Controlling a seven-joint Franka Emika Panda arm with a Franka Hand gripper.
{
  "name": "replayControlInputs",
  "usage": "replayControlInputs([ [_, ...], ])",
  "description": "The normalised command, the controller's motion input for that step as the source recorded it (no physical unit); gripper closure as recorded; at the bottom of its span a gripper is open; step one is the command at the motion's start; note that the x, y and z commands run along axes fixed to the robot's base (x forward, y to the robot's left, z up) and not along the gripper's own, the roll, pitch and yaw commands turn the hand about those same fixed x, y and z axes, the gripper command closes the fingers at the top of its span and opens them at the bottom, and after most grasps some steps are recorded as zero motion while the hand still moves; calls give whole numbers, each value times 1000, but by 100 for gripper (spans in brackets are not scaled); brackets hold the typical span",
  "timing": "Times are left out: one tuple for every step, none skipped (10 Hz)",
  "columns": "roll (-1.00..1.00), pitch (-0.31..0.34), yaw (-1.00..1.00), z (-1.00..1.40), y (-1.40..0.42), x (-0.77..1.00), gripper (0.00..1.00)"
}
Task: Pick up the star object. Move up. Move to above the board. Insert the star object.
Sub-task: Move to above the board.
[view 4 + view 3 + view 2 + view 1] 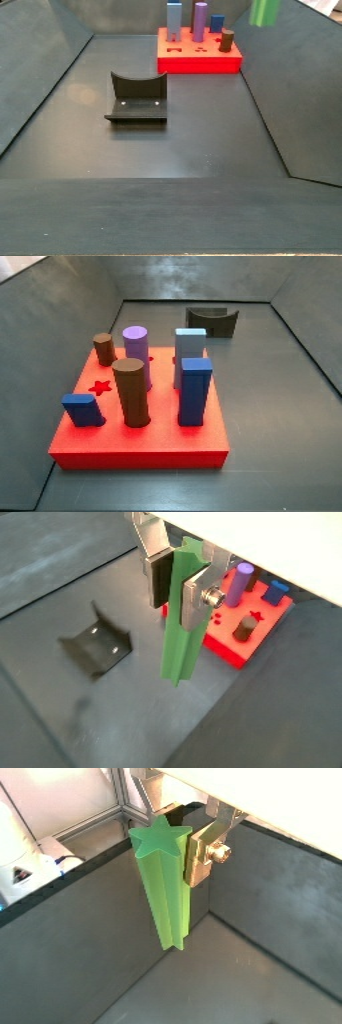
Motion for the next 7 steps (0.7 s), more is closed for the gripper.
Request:
replayControlInputs([
  [14,18,-34,17,-1000,368,100],
  [-26,24,-18,17,-1000,380,100],
  [-11,29,-7,16,-1000,386,100],
  [-7,29,-5,16,-1000,393,100],
  [-24,31,0,16,-1000,400,100],
  [-6,32,4,16,-1000,409,100],
  [3,34,7,16,-1000,415,100],
])
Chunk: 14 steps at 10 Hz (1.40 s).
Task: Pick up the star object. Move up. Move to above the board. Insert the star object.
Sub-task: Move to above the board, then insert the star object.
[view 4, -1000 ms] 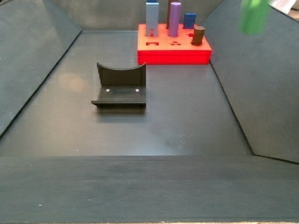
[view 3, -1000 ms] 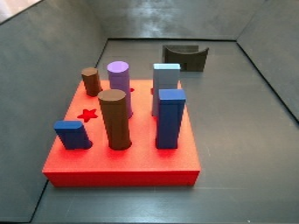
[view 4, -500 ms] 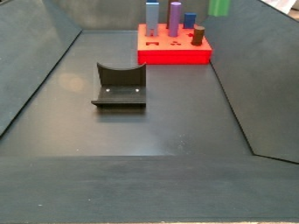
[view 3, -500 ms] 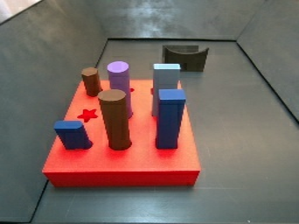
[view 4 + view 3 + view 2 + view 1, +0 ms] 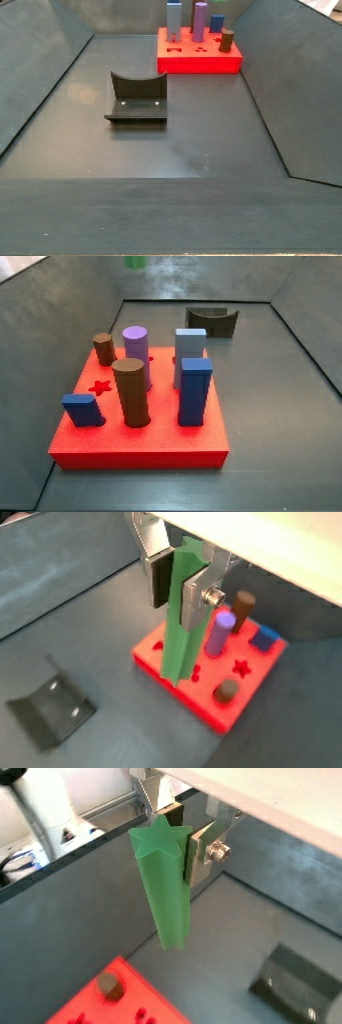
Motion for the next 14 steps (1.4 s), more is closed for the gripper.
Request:
replayControlInputs([
  [0,41,6,15,-1000,433,100],
  [-18,46,2,18,-1000,447,100],
  [11,53,9,21,-1000,462,100],
  [15,66,8,17,-847,424,100],
  [23,75,7,17,-547,309,100],
  [33,74,6,23,-330,201,100],
  [44,65,7,27,-204,125,100],
  [106,31,-83,17,-189,66,100],
  [-4,0,0,0,0,0,100],
  [-107,0,-54,-71,0,0,100],
  [-310,0,-311,-229,66,-460,100],
  [-336,0,-451,-337,34,-637,100],
  [-293,0,-529,-571,51,-580,100],
  [-301,0,-514,-577,49,-589,100],
])
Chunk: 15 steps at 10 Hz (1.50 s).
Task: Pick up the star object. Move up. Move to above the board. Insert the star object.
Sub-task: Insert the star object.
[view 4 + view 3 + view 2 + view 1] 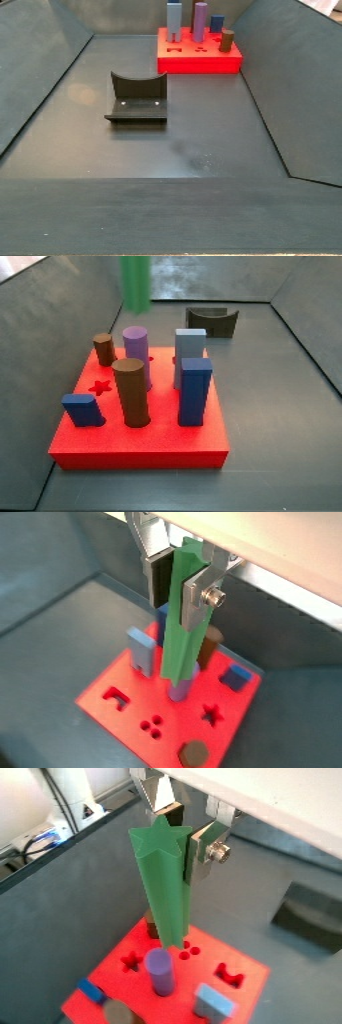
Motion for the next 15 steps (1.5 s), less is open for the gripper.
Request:
replayControlInputs([
  [-317,0,-454,-549,37,-623,100],
  [-246,-54,-266,-200,0,-529,100],
  [-17,0,43,-49,0,-69,100],
  [-74,-24,54,0,0,-329,100],
  [-100,-70,0,-46,0,-614,100],
  [-181,-3,-9,-629,-280,-571,100],
  [-164,26,0,-731,-606,-357,100],
  [-220,-6,89,-291,-154,-166,100],
  [0,0,43,-6,0,0,100],
  [-11,-3,0,-340,-66,0,100],
  [-1,0,-769,-497,-254,49,100],
  [-51,0,-803,-546,-206,0,100],
  [-104,-50,0,-94,0,-51,100],
  [0,6,0,0,0,0,100],
  [-41,0,-780,-37,0,166,100],
])
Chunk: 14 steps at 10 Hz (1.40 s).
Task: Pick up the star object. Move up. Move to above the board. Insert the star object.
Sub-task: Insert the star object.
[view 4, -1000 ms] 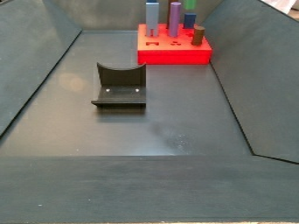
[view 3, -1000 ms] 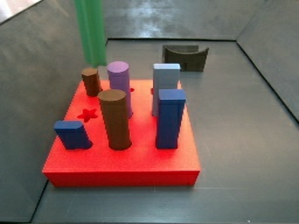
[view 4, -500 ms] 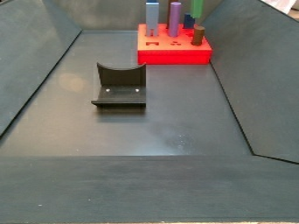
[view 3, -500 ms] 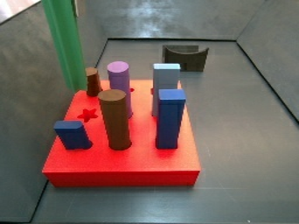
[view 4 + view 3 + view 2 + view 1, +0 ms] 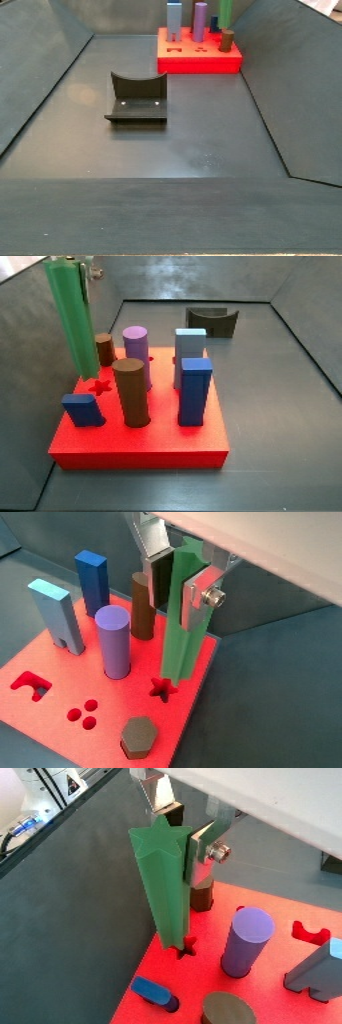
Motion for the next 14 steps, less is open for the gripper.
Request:
replayControlInputs([
  [-29,0,-1000,-129,0,0,100],
  [-131,-10,-866,-89,0,-114,100],
  [-191,-89,-709,11,0,-314,100],
  [-181,-76,-689,0,0,-340,100],
  [-206,-81,-680,0,0,-343,100],
  [-214,-110,-669,0,0,-191,100],
  [0,0,0,-26,0,0,100],
  [0,84,-291,-131,0,660,100],
  [0,104,-217,-191,0,731,100],
  [-1,123,-100,-103,-14,374,100],
  [0,0,0,0,0,63,100],
  [-44,4,-214,0,0,466,100],
  [-60,79,-220,-34,63,626,100],
  [-9,63,-80,-54,0,389,100],
])
